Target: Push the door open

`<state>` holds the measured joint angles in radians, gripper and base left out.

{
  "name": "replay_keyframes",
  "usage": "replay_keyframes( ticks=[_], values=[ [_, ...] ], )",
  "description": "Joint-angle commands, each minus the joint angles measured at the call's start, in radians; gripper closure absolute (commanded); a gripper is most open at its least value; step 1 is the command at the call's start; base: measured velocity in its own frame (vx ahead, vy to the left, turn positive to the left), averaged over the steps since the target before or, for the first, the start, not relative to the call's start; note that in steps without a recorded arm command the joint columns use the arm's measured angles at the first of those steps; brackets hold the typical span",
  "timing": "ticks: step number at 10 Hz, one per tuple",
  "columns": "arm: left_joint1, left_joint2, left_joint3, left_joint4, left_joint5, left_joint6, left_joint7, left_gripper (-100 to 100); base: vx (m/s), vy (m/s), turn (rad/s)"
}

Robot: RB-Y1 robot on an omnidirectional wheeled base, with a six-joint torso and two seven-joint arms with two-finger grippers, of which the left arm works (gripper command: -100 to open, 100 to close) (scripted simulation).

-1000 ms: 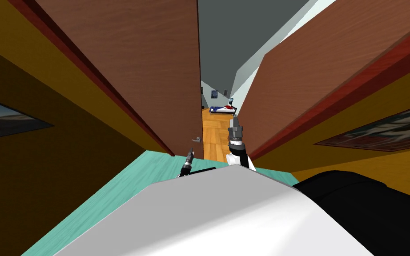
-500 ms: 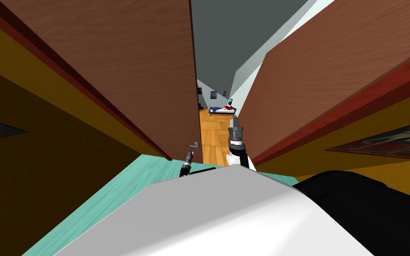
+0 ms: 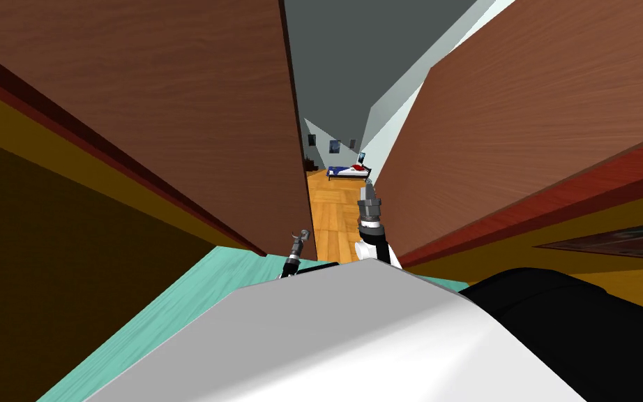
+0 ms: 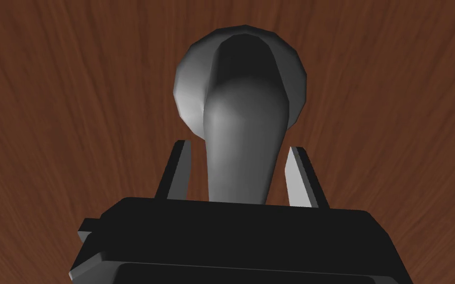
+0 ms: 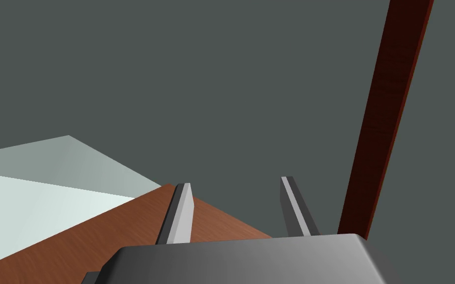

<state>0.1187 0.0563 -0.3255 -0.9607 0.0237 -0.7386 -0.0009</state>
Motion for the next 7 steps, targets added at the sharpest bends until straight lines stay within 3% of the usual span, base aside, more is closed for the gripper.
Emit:
replay_keyframes(
  ticks=[1, 5, 7],
  values=[
    [0.001, 0.000, 0.000, 0.000, 0.000, 0.000, 0.000, 100, -0.027, 0.009, -0.012],
    [0.001, 0.000, 0.000, 0.000, 0.000, 0.000, 0.000, 100, -0.003, 0.002, -0.004],
    [-0.007, 0.003, 0.015, 0.003, 0.005, 0.002, -0.004, 100, 0.118, -0.050, 0.029]
  ],
)
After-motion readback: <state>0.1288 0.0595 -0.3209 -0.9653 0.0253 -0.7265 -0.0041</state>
